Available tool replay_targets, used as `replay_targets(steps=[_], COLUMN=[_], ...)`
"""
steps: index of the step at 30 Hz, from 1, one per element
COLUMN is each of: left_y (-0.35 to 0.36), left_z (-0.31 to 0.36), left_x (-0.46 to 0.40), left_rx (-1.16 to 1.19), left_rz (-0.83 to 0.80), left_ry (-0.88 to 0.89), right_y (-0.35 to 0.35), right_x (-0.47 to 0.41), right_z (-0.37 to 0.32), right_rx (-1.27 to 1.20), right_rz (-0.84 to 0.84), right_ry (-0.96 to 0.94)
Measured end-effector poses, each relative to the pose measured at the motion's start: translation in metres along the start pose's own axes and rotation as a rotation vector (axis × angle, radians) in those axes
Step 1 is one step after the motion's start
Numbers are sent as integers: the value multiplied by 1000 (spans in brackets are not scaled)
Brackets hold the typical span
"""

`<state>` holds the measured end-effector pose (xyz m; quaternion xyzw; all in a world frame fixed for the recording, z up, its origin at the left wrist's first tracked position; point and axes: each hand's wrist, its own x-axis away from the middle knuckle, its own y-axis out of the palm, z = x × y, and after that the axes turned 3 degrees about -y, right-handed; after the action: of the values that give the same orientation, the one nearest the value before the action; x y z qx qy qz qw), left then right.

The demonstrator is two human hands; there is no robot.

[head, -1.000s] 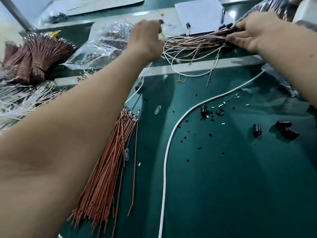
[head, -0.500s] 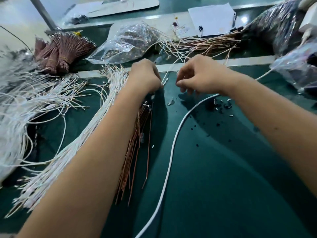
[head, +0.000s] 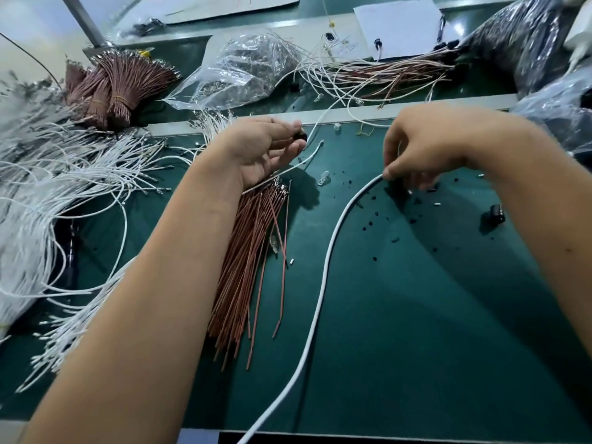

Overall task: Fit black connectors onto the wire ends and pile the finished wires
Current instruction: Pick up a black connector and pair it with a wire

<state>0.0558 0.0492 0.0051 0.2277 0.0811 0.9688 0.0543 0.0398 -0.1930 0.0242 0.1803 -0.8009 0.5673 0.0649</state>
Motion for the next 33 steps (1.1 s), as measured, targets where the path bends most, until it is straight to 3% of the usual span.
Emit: replay_targets(steps=[6,9,13,28,30,33], left_y=[-4,-5,-4,4,9,20], left_z=[-2,-4,-7,-14,-17,-22], left_x=[4,4,3,6,5,3], left_rx=[87,119,136,237,149,-177], left_rz=[-72,-111,-139,-315,-248,-1], left_ry=[16,12,19,48,131,363], right_y=[18,34,54,65,66,66], right_x=[-15,-24,-37,-45,-43,-40], right_z=[-4,-10,-15,-10,-9,-11], right_rx=[-396,-653,-831,-799,-799,-818], right_rz=[319,368,355,411,428,412], right_ry=[-163,-207,-112,-131,-161,-223])
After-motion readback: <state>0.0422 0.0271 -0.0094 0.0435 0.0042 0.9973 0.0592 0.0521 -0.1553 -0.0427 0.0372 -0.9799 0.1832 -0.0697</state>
